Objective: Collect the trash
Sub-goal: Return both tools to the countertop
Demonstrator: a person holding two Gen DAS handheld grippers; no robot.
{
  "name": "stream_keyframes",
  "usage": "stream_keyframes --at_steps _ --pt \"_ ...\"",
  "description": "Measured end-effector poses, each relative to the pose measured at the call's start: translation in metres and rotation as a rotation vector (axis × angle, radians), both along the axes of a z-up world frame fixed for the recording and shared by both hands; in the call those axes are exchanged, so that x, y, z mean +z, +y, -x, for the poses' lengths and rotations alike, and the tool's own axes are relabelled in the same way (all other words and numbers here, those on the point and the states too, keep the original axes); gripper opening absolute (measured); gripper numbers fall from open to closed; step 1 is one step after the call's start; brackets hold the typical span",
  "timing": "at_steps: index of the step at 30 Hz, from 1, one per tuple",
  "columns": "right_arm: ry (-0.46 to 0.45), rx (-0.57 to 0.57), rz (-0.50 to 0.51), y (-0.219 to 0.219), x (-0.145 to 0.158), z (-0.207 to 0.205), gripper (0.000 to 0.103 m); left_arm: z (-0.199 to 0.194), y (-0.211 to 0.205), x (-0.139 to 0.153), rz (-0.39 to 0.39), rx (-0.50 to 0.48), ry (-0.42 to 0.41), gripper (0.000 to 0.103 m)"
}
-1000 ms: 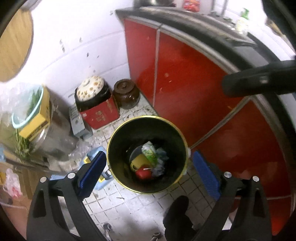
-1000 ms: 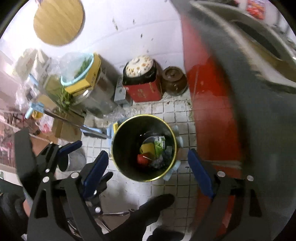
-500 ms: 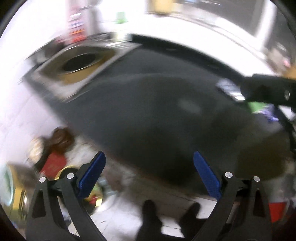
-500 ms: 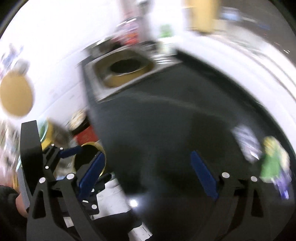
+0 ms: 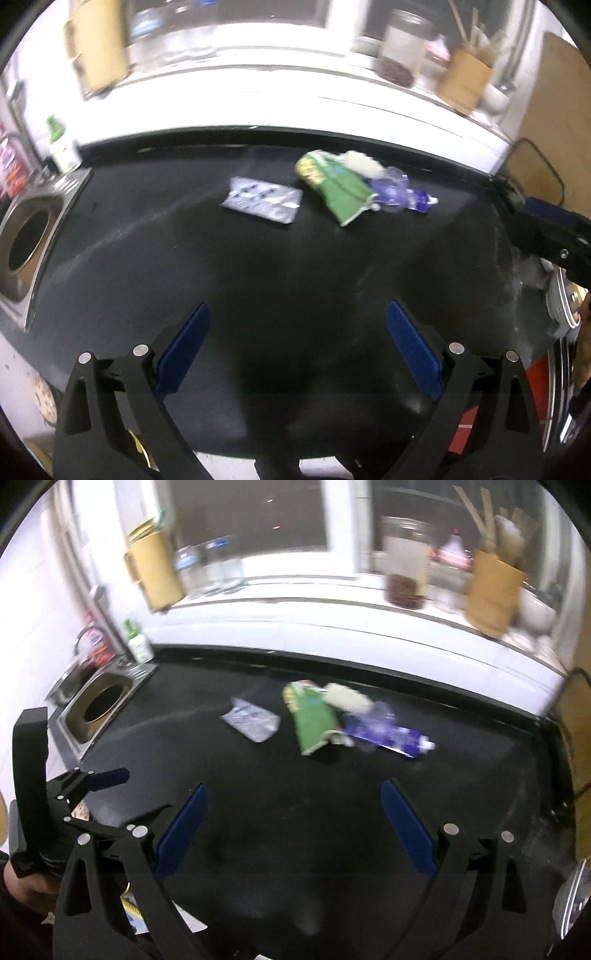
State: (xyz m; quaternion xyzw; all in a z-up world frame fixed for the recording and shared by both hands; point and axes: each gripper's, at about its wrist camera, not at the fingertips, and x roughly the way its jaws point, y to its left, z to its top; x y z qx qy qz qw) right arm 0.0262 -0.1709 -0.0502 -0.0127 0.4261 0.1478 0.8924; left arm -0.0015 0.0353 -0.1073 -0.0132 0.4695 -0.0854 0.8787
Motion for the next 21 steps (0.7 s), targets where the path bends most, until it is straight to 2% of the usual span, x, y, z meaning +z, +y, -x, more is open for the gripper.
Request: stream_keyframes --at_steps 5,8,14,21 --pt "-0.001 -0.046 -0.018 -0.041 -0.001 0.003 0.091 -0.01 -0.025 0.003 -0.009 -0.02 0.001 0.093" --pt "0.001 -0.044 -0.022 -0.047 -0.001 0.001 0.091 -0.018 -0.036 0.003 -0.009 -0.02 0.005 0.093" --pt "-0.003 -0.003 -0.02 -0.054 -0.003 -0.016 0.091 -0.04 -0.053 0.002 -0.012 -0.011 0.014 0.093" --pt "0.02 0.07 -0.03 -0.066 -0.019 -0.057 0.091 -0.089 -0.073 -0.014 -0.009 0.016 0.042 0.093"
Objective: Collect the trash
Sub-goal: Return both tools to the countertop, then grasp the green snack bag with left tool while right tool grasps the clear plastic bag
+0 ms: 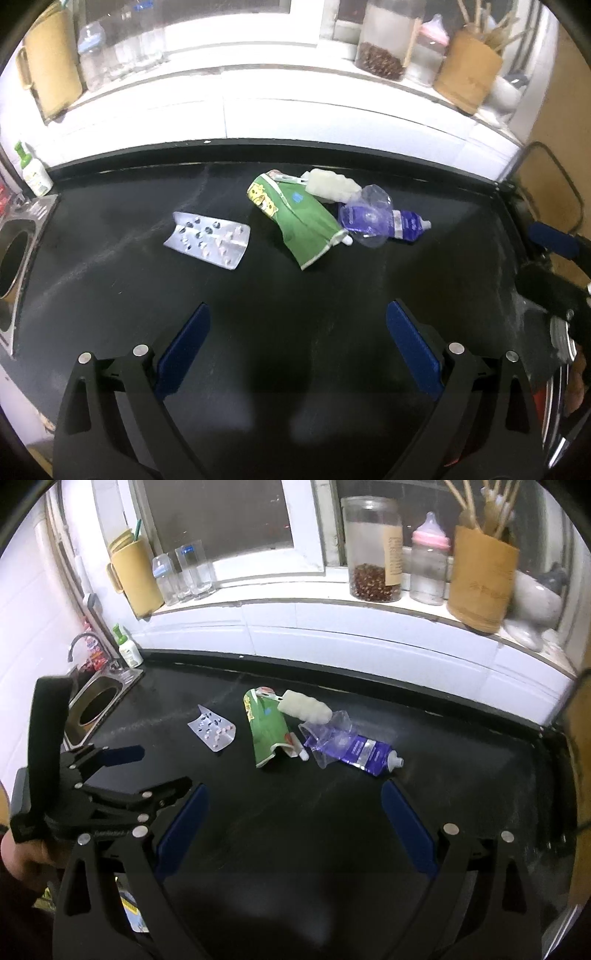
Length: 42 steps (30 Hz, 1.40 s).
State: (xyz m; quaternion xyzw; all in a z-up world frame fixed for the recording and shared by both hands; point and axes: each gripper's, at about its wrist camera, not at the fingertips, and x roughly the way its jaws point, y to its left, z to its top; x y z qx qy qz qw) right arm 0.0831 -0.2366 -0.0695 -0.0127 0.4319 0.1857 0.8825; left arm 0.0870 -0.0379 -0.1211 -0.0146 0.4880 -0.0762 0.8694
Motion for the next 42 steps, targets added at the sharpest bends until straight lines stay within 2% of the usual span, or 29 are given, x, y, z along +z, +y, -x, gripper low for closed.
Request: stream_keyframes --at_steps 6,8,13,23,26,28,33,35,36,42 --pt "0.036 0.073 -0.008 -0.007 -0.032 -0.047 0.091 -0.051 -0.002 -0.021 0.024 0.062 0.024 0.093" --pt "0.056 0.094 -0.009 -0.008 -0.044 -0.064 0.091 -0.073 -0.003 -0.033 0.054 0.082 0.043 0.093" --pt "0.114 0.149 -0.003 -0.003 -0.076 -0.102 0.091 -0.116 -0.005 -0.068 0.067 0.136 0.122 0.093" --pt "0.196 0.223 0.057 0.017 -0.129 -0.154 0.091 -0.163 -0.007 -0.106 0.103 0.147 0.188 0.093" --pt "0.211 0.223 0.059 0.016 -0.136 -0.169 0.083 -0.17 -0.006 -0.109 0.105 0.139 0.187 0.092" --pt "0.218 0.225 0.061 0.015 -0.139 -0.176 0.073 -0.173 -0.006 -0.11 0.119 0.124 0.187 0.088" --pt "0.223 0.237 0.081 0.02 -0.144 -0.176 0.057 -0.173 -0.011 -0.107 0.156 0.085 0.184 0.059" --pt "0.21 0.232 0.088 0.022 -0.139 -0.172 0.042 -0.17 -0.01 -0.102 0.144 0.082 0.172 0.056" --pt "0.204 0.228 0.092 0.021 -0.138 -0.171 0.038 -0.167 -0.011 -0.098 0.149 0.074 0.162 0.055" --pt "0.181 0.179 0.069 0.017 -0.123 -0.158 0.036 -0.146 -0.005 -0.071 0.136 0.053 0.132 0.054"
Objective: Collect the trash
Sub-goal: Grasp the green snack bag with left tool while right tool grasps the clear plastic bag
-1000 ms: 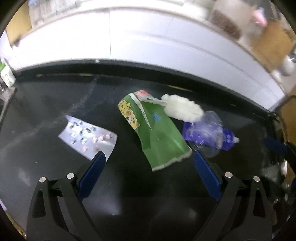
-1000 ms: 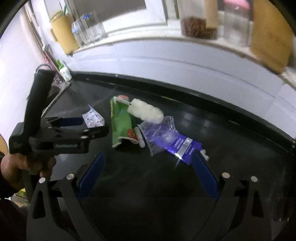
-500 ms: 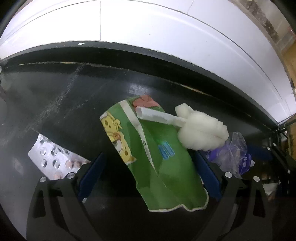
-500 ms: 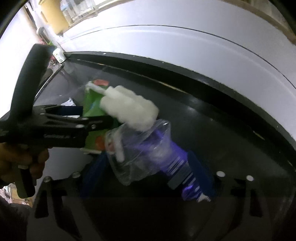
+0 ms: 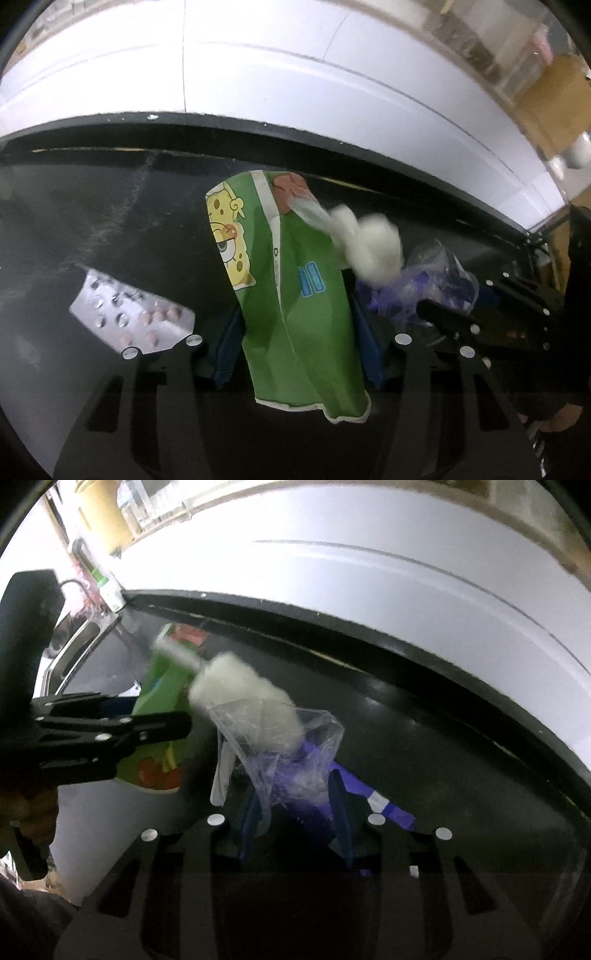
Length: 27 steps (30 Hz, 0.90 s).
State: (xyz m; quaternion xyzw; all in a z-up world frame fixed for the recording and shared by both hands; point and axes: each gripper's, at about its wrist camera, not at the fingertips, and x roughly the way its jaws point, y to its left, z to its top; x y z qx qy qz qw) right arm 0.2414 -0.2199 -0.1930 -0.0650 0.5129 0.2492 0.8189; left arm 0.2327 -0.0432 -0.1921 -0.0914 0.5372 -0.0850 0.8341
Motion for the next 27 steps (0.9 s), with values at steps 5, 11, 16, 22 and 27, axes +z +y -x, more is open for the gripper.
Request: stream_keyframes --at_steps 5,11,16,22,27 --pt "-0.035 -0.022 0.012 -0.001 0.023 0.024 0.036 0.027 0.013 0.022 -0.034 0.005 -0.03 0.054" --pt "-0.067 -0.047 0.009 -0.012 0.047 0.063 0.036 0.062 0.025 0.046 -0.07 0.029 -0.068 0.054" --pt "-0.095 -0.055 0.007 -0.014 0.064 0.101 0.036 0.099 0.03 0.059 -0.085 0.042 -0.093 0.054" --pt "-0.117 -0.046 0.002 0.002 0.075 0.137 0.036 0.143 0.03 0.068 -0.115 0.021 -0.107 0.054" --pt "-0.125 -0.043 0.004 0.012 0.08 0.161 0.036 0.174 0.034 0.073 -0.135 0.002 -0.121 0.054"
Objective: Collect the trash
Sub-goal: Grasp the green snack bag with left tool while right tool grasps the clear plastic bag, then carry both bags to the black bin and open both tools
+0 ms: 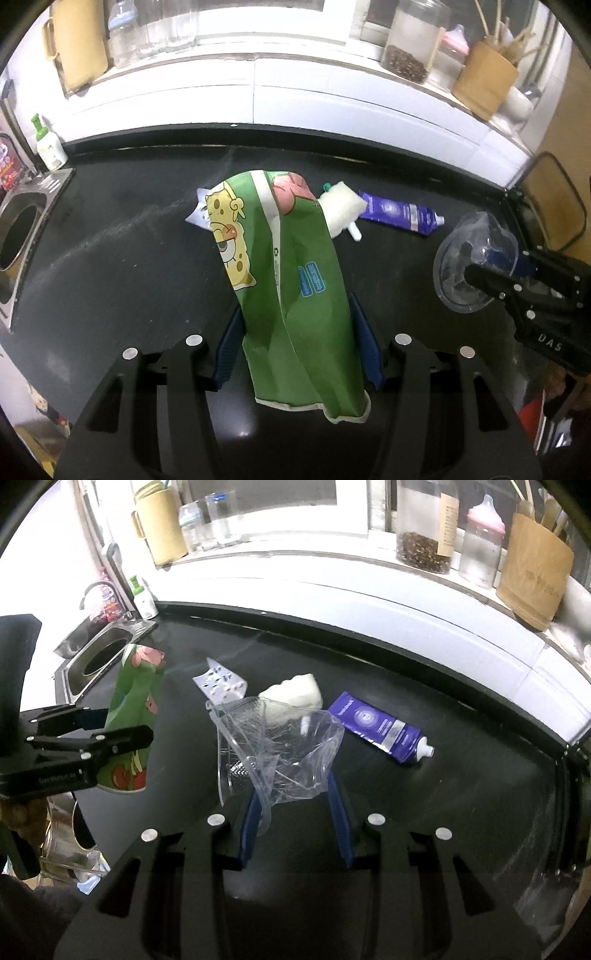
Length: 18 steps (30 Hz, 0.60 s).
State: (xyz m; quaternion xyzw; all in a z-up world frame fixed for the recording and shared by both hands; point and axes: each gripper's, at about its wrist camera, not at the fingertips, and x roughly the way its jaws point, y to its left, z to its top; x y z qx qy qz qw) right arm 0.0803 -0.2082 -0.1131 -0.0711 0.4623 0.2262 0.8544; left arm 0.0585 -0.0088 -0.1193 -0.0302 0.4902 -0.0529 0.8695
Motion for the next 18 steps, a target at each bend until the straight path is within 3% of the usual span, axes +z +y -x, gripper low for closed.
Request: stream_keyframes --at_steps 10,18 --pt "-0.026 0.034 -0.002 0.029 0.014 0.024 0.036 0.043 0.022 0.009 -0.032 0.022 -0.026 0.054" --pt "-0.032 0.21 -0.016 0.112 0.024 0.036 0.036 0.088 0.091 0.019 -0.084 0.179 -0.06 0.054"
